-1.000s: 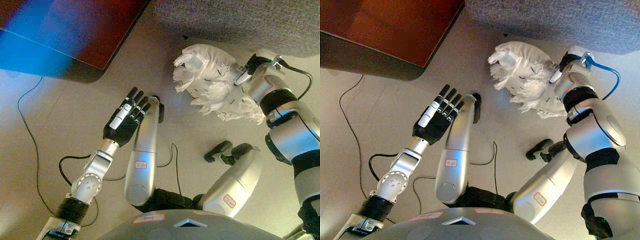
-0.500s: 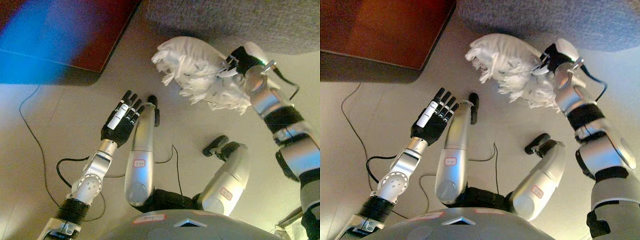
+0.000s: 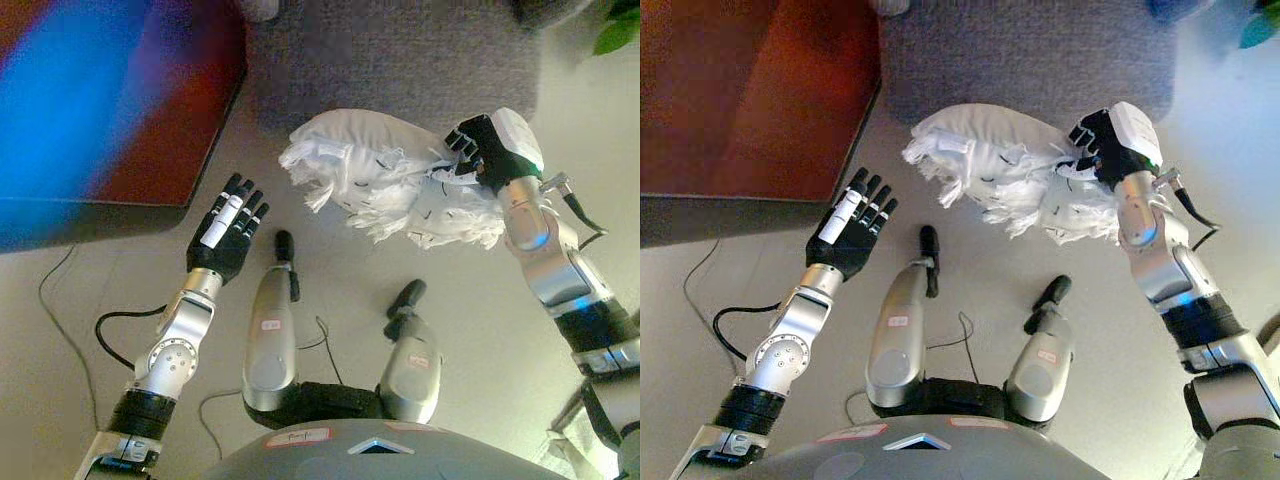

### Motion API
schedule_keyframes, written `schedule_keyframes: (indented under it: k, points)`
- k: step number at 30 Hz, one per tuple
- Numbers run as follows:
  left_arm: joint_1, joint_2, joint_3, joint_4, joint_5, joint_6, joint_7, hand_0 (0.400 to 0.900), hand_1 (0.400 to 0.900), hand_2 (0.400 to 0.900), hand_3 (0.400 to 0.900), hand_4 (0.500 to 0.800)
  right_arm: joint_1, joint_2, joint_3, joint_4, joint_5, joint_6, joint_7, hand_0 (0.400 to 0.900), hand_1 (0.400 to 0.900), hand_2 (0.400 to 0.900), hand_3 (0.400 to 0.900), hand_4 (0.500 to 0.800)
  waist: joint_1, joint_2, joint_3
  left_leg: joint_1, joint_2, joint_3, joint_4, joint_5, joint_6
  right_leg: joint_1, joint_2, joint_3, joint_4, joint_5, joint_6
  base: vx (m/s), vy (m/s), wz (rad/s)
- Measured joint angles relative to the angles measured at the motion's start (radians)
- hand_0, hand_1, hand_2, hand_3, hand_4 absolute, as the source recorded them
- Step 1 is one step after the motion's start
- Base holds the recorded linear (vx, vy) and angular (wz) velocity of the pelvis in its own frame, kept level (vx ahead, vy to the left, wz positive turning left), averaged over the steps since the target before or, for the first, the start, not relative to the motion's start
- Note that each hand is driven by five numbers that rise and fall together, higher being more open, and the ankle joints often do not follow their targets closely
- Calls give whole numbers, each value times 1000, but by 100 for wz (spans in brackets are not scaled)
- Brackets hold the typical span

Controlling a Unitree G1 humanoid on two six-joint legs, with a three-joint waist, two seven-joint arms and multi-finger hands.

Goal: Pick up the pillow and put it on the sofa.

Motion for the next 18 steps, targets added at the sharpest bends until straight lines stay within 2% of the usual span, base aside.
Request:
schedule_keyframes:
  k: [5,9,14,18]
  points:
    - [-16,-9,1,-16,30,24,49,900,900,900,900,800,130,2,-69,-101,1,-37,1,400,400,400,400,500,-3,-46,-6,111,19,15,-72,10,-24,102,36,-19,-64,20,-20,104,-51,-8]
    - [-3,-20,33,-18,50,55,68,900,900,900,900,800,204,4,-131,-189,2,-66,4,400,400,400,400,500,-3,-81,-27,178,30,29,-117,14,-38,145,52,-23,-79,29,-32,94,-23,-2]
    - [25,-21,83,-18,80,82,74,900,900,900,900,800,230,3,-201,-247,9,-126,4,400,400,400,400,500,-27,-142,-78,223,31,36,-149,17,-41,172,58,-23,-84,46,-54,97,-22,7]
    - [55,-19,88,-18,89,97,73,900,900,900,900,800,238,-15,-249,-263,49,-143,4,400,400,400,400,500,-25,-158,-129,255,31,39,-174,18,-39,190,60,-25,-86,73,-86,98,-8,3]
